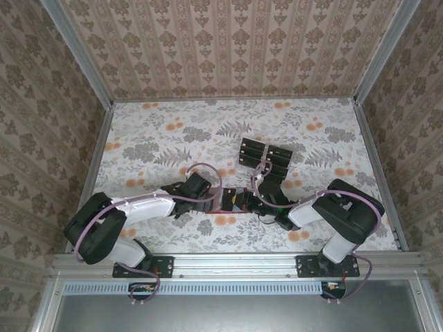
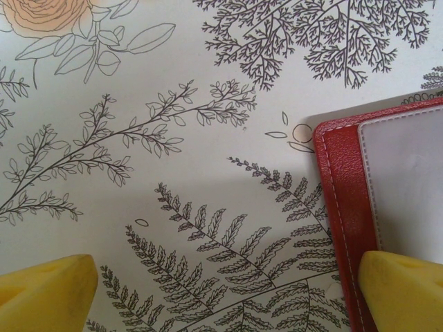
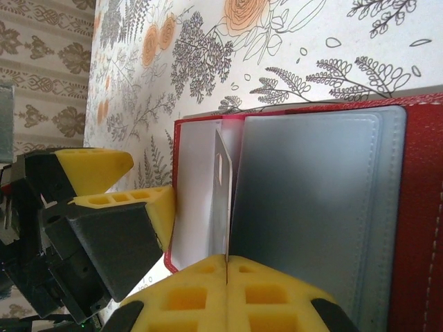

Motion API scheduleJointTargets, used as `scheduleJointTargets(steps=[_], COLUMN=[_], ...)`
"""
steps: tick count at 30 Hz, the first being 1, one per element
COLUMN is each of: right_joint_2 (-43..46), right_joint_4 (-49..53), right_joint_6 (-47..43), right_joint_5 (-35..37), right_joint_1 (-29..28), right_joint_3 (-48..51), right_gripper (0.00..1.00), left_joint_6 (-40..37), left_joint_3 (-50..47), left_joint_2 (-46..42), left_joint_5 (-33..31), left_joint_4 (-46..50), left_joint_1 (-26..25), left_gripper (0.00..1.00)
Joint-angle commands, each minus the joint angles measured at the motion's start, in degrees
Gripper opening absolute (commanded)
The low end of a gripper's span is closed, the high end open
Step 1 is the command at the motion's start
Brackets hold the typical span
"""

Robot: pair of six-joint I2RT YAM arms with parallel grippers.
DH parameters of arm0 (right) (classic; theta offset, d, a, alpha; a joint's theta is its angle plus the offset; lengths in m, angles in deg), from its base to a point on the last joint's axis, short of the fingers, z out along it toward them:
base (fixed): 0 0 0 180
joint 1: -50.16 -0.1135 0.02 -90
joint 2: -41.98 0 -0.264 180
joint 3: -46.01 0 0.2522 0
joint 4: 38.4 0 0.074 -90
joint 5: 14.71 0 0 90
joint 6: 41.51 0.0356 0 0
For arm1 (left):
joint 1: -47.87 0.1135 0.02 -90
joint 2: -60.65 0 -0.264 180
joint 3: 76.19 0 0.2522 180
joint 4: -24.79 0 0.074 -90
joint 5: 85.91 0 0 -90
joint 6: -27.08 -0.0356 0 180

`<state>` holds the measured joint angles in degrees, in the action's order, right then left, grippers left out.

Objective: Put the credit cards into the card holder
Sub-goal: Insert the credit card into the card slot.

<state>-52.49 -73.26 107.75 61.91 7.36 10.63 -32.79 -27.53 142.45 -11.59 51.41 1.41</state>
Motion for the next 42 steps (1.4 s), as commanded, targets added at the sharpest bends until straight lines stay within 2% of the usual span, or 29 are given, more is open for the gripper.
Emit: scheduleJointTargets(steps=[1,31,38,42], right_joint_2=[-1.0,-9.9,-8.9,-6.4], right_joint_4=[1.8,8.0,14.4,20.2], right_joint_6=[1.1,0.9,-2.0,-4.7], right_joint_5=[-1.8,-7.6,-7.8,-7.9], right_joint_1=[-0.4,-0.6,-0.6,-0.1], right_joint_3=[0.4,-10.4,-13.1,-15.0], right_gripper=[0.00,0.00,0.00,0.29], left_joint_6=[-1.4,-0.2,2.1,3.2], left_joint_3=[-0.9,-2.0,-3.4,-3.6], left_joint_2=[0.9,0.0,-2.6,-5.1], left_joint_5=[-0.3,0.5,1.2,1.5], left_joint_4=[1.3,-0.1,-0.9,-0.7], left_joint_1=[0.2,-0.2,-0.8,-0.9], left_gripper=[1.00,1.00,1.00,1.00])
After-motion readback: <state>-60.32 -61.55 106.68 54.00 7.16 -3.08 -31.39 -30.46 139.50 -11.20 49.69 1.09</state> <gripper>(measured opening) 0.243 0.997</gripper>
